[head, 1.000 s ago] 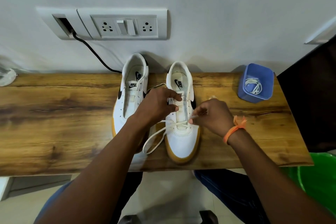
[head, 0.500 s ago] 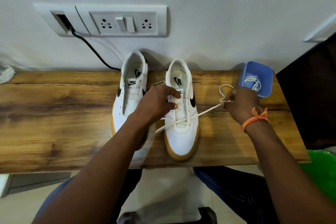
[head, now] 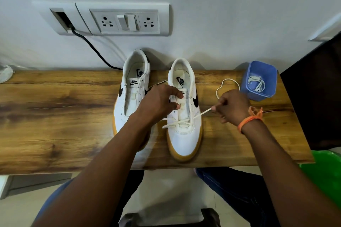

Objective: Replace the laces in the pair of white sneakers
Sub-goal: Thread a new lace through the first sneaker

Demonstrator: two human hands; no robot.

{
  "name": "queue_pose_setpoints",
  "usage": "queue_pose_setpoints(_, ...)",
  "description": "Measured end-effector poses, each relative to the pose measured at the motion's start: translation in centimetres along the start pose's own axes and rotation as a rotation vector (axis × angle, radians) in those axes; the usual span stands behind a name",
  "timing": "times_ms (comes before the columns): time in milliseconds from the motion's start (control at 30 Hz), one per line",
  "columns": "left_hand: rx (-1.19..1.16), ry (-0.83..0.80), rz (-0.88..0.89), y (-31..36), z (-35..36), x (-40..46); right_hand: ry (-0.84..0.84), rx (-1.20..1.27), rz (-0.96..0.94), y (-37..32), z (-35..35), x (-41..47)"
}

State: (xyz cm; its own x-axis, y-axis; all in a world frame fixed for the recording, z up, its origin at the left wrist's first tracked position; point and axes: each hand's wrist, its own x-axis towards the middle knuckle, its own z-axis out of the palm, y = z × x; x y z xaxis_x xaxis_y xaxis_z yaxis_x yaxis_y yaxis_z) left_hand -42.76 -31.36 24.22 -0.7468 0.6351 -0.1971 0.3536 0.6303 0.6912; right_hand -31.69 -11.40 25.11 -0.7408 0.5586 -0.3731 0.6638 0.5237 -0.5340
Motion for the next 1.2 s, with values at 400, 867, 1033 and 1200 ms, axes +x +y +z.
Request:
queue_pose_setpoints(400,0.005,-0.001,-0.001,0.2,0.0,-0.1,-0.248,0.115,-0.04,-2.5,3.3,-2.3)
queue_pose_setpoints(867,0.024,-0.013,-0.044,0.6,-0.3,-0.3,0.068,-0.082,0.015,0.8,-0.7,0.9)
queue_pose_setpoints(1033,0.032,-0.013,-0.048,0.3,-0.2,-0.1,0.08,-0.122,0.039,1.3,-0.4,1.6)
queue_pose_setpoints(1200,0.058,-0.006,-0.032,0.1,0.0,-0.1,0.082,-0.142,0.029,1.2,-0.3,1.5)
